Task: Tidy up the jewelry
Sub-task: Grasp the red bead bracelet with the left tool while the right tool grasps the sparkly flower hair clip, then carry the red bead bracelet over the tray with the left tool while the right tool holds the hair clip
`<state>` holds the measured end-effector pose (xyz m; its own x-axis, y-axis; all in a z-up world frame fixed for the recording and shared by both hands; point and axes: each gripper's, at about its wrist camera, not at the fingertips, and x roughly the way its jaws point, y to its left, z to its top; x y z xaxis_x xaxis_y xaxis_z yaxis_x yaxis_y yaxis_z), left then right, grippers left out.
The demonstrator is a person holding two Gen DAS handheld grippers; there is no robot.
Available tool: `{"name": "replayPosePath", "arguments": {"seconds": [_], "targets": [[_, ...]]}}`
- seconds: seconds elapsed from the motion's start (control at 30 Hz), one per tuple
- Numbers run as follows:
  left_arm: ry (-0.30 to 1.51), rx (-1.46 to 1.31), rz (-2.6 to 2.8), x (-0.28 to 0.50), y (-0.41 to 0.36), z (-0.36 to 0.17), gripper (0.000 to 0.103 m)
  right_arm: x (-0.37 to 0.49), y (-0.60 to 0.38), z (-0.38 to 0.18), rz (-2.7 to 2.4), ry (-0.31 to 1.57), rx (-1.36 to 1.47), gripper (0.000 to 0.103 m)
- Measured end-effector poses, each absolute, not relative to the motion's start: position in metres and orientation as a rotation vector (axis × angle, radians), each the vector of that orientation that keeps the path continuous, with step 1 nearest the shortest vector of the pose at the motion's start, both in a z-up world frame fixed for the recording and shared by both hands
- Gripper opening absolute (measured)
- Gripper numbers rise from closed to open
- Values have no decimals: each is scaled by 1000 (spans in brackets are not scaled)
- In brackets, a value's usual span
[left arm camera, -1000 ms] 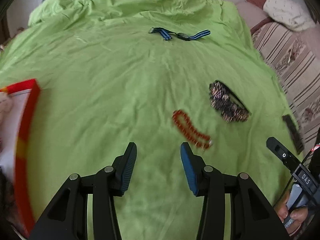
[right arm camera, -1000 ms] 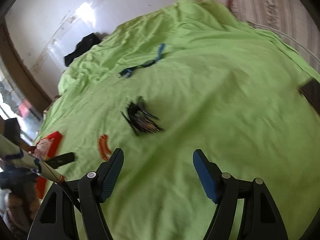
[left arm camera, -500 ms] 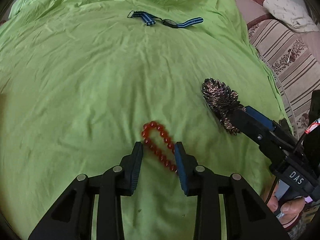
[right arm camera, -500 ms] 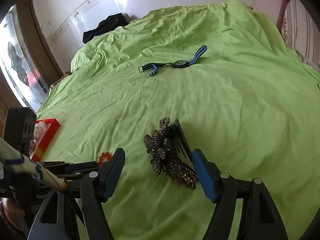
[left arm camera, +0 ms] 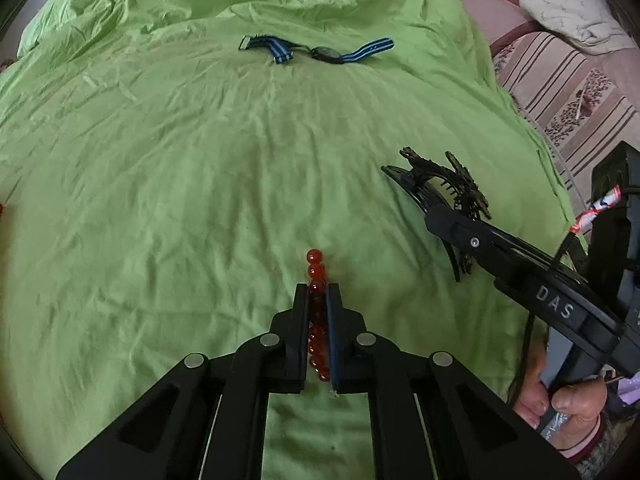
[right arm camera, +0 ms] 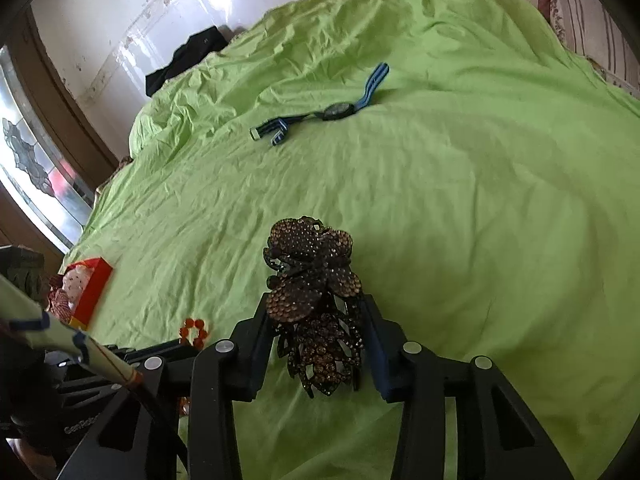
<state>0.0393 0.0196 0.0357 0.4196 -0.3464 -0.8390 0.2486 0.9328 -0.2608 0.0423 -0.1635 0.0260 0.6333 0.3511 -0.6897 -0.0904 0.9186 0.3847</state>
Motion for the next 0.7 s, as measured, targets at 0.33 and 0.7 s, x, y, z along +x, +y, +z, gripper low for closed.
{"name": "replayPosePath", "arguments": {"seconds": [0.33, 0.7], "targets": [[989, -97, -367, -5, 43, 80, 7, 12, -152, 53, 284, 773, 325, 45], [879, -69, -345, -66, 84, 124, 7, -28, -152, 58, 259, 778, 460, 45]]}}
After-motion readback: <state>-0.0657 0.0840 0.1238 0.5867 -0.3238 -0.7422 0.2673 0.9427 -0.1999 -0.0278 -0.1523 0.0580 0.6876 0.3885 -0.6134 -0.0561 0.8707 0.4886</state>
